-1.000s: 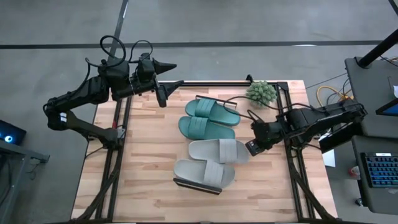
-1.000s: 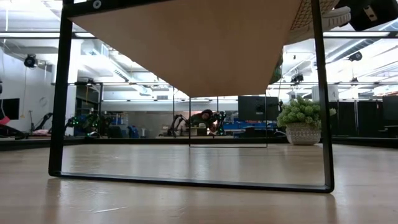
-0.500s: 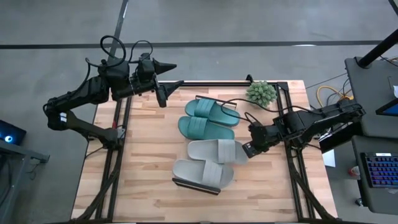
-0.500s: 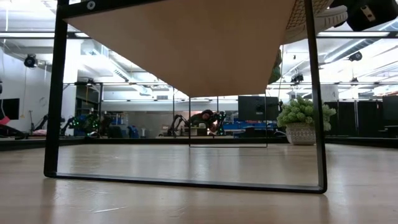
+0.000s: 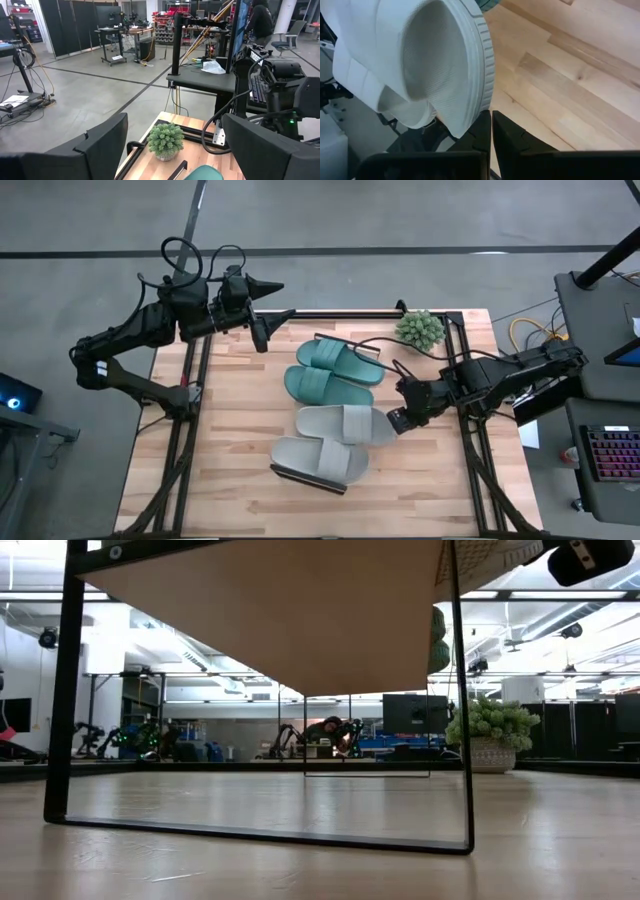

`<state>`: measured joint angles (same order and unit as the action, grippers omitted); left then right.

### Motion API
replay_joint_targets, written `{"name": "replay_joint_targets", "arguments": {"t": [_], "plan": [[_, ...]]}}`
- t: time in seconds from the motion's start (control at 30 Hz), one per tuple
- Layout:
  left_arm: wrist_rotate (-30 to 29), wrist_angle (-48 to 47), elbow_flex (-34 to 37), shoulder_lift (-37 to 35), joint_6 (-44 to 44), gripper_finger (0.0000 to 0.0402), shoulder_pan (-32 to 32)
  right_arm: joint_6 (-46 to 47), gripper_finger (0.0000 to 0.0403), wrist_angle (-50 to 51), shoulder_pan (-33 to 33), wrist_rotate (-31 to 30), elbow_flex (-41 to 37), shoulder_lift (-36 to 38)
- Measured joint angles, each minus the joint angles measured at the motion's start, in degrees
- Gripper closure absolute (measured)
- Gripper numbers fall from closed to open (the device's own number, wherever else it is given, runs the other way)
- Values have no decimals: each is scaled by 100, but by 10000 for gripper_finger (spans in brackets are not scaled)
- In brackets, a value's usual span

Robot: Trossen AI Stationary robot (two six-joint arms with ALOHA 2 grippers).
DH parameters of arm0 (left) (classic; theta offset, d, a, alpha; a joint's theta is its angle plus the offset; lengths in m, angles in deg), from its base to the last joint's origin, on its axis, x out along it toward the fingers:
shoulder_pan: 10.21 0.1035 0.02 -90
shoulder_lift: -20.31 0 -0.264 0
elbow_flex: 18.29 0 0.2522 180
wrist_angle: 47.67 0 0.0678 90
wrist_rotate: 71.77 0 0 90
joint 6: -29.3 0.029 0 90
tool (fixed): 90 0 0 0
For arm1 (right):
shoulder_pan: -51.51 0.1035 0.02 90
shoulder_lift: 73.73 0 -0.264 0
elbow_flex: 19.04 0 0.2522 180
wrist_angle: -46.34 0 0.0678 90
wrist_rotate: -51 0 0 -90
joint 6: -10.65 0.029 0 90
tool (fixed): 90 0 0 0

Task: Pick and place slides into the shelf
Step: Adjust the top gray slide on the shelf

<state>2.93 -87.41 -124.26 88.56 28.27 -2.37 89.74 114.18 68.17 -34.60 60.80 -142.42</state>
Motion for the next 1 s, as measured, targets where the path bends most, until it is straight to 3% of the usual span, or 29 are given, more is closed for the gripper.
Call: {"name": "replay_joint_targets", "arguments": {"t": [0.67, 1.0], "plan": [[0, 1, 7, 0, -2, 91, 2, -217, 391, -30, 0, -100, 0, 193], [-1, 1, 7, 0, -2, 91, 2, -38, 323, -230, -2, -722, 4, 540]]}}
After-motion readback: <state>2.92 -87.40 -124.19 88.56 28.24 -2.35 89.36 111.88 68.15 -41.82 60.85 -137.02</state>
